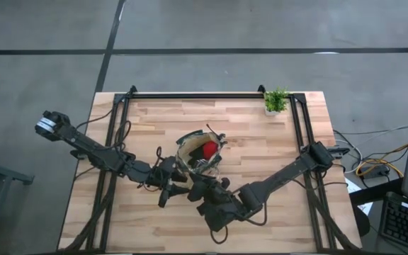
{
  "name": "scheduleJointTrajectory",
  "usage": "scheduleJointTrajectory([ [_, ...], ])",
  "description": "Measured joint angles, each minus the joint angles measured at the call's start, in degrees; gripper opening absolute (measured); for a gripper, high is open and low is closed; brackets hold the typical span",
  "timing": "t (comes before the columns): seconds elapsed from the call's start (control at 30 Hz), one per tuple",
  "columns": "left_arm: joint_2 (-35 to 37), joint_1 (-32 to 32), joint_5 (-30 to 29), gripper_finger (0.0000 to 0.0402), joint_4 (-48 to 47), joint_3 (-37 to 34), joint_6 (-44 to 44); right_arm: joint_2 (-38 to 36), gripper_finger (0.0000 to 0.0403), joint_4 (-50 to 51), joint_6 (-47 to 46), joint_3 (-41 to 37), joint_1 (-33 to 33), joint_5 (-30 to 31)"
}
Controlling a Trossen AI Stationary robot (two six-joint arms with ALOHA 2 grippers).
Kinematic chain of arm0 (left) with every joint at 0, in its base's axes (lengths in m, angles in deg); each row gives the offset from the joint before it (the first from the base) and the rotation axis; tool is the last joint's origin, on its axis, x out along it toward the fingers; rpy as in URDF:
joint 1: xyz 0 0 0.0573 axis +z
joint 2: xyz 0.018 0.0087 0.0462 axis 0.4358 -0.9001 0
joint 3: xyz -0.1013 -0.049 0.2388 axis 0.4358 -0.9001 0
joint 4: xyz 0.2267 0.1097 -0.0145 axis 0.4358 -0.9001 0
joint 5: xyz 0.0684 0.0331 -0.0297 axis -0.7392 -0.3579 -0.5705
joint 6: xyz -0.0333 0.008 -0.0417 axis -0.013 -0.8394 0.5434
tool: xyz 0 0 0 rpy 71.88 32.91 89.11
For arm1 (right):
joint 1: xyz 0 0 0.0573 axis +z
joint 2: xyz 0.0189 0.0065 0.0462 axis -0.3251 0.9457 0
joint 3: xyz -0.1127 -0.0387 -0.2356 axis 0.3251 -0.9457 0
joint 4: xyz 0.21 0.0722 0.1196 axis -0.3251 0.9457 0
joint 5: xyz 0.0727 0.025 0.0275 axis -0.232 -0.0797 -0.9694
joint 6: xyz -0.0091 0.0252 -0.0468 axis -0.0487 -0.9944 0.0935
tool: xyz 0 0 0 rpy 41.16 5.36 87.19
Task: Pick & Place Garden tools in Gardening bag
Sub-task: Put the brown hand rake into the brown gardening bag
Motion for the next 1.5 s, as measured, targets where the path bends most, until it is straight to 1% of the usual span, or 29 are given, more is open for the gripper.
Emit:
scheduleJointTrajectory([
  [0.13,0.0,0.0,0.1,0.0159,0.0,-0.1,-0.3,0.0,0.0064,0.2,0.0,0.0,0.0,0.0],
  [0.3,0.0,0.0,0.3,0.0098,-0.3,-0.1,-1.5,0.0,0.0068,0.4,0.4,0.0,0.1,0.3],
  [0.33,0.0,0.0,0.3,0.0088,-0.4,-0.2,-1.5,0.0,0.0072,0.5,-0.1,0.0,0.2,0.6],
  [0.4,0.0,0.0,-0.1,0.0074,-0.6,-0.2,-1.8,0.0,0.0082,0.3,-4.1,0.0,0.4,0.7],
  [0.57,0.1,0.0,-3.0,0.0076,-0.2,-0.2,-4.5,0.0,0.0103,-0.5,-14.0,0.0,0.7,1.9],
  [0.67,0.2,0.0,-4.6,0.0083,0.7,-0.2,-5.3,0.0,0.0111,-0.6,-18.7,0.0,1.1,4.4],
  [0.77,0.3,0.0,-6.9,0.0082,2.6,-0.2,-7.8,0.0,0.0116,-0.6,-25.1,0.0,1.7,7.2],
  [0.87,0.6,0.0,-8.1,0.0078,4.2,-0.2,-11.2,-0.3,0.0118,-0.7,-30.1,0.0,2.5,8.2],
  [1.0,1.5,0.0,-8.3,0.0077,4.6,-0.2,-13.3,-0.5,0.0115,-1.2,-30.3,0.1,3.5,8.1],
  [1.13,2.4,0.1,-10.2,0.0077,5.6,-0.1,-14.4,-0.4,0.0111,-0.9,-29.6,0.1,3.9,7.9],
  [1.27,2.4,0.1,-9.1,0.0077,5.3,-0.1,-14.0,-0.6,0.0111,-3.2,-30.3,0.1,3.6,8.0],
  [1.3,2.4,0.1,-9.7,0.0077,5.7,-0.1,-14.2,-0.6,0.0112,-4.2,-31.9,0.1,3.4,8.0],
  [1.4,2.4,-0.6,-14.7,0.0077,8.8,-0.1,-18.0,-0.8,0.011,-5.3,-39.0,0.1,3.4,8.0],
  [1.5,2.4,-0.9,-15.1,0.0076,12.6,-0.1,-23.6,-1.1,0.0104,-4.7,-48.2,0.0,3.5,8.1],
])
